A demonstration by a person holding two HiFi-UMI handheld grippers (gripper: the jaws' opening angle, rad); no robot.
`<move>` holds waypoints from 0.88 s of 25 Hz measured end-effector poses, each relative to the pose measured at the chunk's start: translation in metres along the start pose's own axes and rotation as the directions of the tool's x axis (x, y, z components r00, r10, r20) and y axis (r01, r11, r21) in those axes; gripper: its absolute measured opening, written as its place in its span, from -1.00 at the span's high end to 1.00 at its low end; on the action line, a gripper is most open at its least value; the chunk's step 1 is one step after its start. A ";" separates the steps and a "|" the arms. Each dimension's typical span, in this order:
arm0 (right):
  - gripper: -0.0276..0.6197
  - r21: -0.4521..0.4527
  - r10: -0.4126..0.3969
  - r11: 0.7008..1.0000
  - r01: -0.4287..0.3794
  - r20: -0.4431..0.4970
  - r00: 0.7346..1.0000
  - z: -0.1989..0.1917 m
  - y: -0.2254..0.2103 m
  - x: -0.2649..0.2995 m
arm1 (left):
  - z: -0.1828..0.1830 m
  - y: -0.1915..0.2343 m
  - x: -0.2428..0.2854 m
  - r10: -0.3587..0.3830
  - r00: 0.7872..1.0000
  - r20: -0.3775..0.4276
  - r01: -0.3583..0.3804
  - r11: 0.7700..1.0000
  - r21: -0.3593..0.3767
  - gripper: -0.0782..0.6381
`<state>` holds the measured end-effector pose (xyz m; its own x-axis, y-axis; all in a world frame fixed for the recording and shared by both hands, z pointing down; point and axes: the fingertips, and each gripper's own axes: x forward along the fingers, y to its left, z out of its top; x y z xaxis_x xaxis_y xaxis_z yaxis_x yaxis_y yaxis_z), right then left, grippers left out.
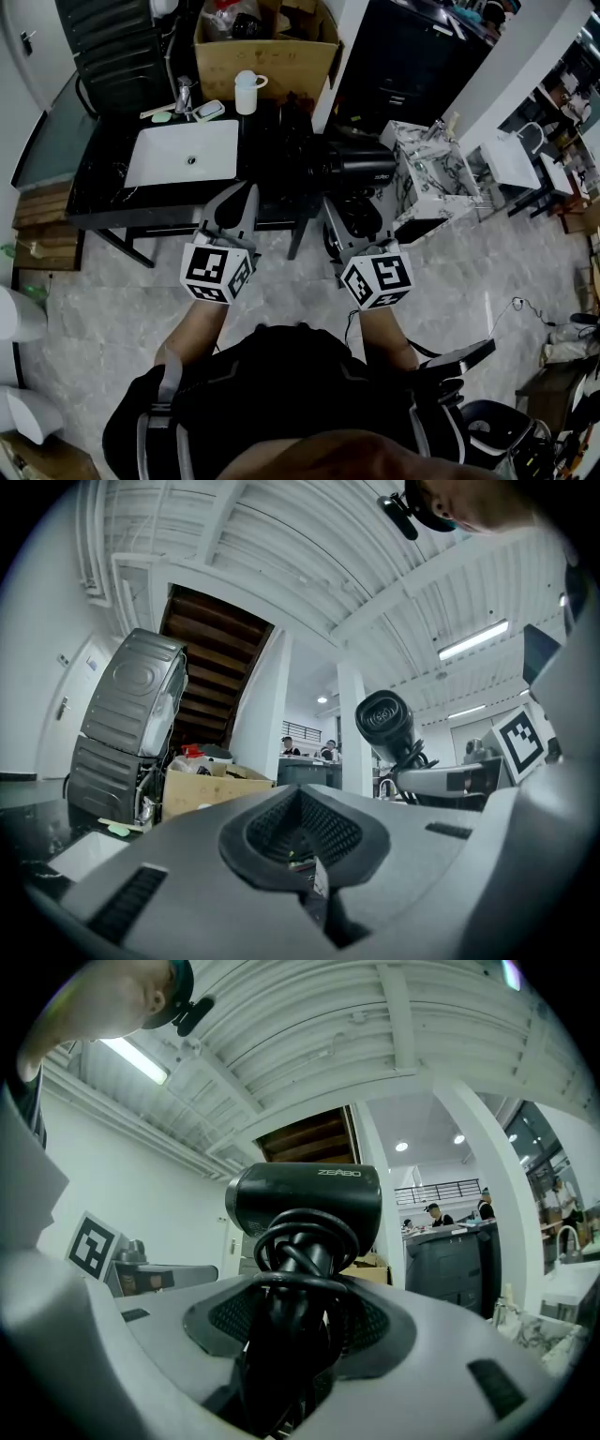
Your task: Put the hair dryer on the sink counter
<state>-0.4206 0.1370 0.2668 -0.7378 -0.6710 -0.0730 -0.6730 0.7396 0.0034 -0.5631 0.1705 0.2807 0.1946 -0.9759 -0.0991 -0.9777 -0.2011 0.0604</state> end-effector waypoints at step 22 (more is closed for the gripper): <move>0.18 -0.010 -0.182 0.983 0.183 0.078 0.980 0.024 -0.112 -0.107 | -0.002 -0.141 0.067 -0.214 0.977 0.024 0.214 0.977 0.001 0.78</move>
<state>-0.2653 0.1272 0.2503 -0.5970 -0.7880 -0.1504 -0.7971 0.6038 0.0004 -0.4121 0.1329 0.2679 0.3969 -0.9081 -0.1337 -0.9136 -0.4048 0.0371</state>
